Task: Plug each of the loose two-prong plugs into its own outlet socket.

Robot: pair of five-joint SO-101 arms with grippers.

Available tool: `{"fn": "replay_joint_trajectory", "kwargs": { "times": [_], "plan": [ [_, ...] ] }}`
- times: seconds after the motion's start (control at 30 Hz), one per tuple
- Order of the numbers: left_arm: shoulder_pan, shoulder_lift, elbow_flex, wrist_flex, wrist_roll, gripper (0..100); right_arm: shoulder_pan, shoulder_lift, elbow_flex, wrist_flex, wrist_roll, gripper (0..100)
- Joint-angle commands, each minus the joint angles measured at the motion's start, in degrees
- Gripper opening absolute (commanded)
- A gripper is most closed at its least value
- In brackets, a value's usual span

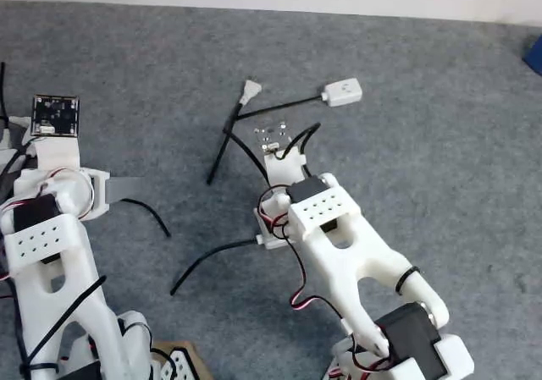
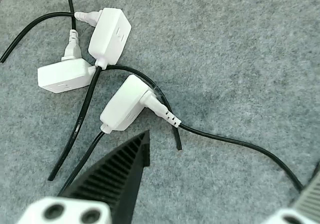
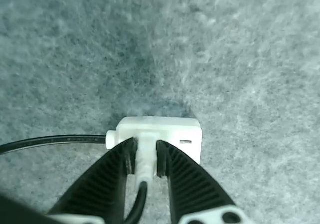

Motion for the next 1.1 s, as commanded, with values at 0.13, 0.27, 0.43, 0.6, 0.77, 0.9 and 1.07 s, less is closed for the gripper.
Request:
{"fn": "replay_joint_trajectory", "kwargs": {
  "times": [0.13,0.27,0.43,0.6,0.77,0.9,1.07],
  "plan": [
    [-0.66,-0.57,-0.48,-0.53,-0.53,47,-1.80,10.51,-3.74,6.55,0.70,0.7],
    [-2.51,-0.57,-0.57,-0.53,-0.79,47,-1.71,7.96,-4.62,9.01,0.70,1.0],
    [-2.68,-0.57,-0.40,-0.53,-3.60,47,-1.63,-3.74,-6.46,13.14,0.70,15.2],
    [-2.68,-0.40,-0.31,-0.53,-3.69,47,-1.63,-10.07,-6.81,16.66,4.84,36.8],
    [-2.15,-0.22,-0.13,-0.53,-3.69,47,0.48,-16.75,-13.49,20.62,5.54,41.6],
    [1.36,-0.57,0.57,0.97,-3.52,47,8.75,-23.34,-26.59,26.42,1.32,41.4],
    [7.52,-0.57,1.71,1.85,-3.43,47,27.30,-24.75,-33.01,30.64,1.14,41.4]
  ]
}}
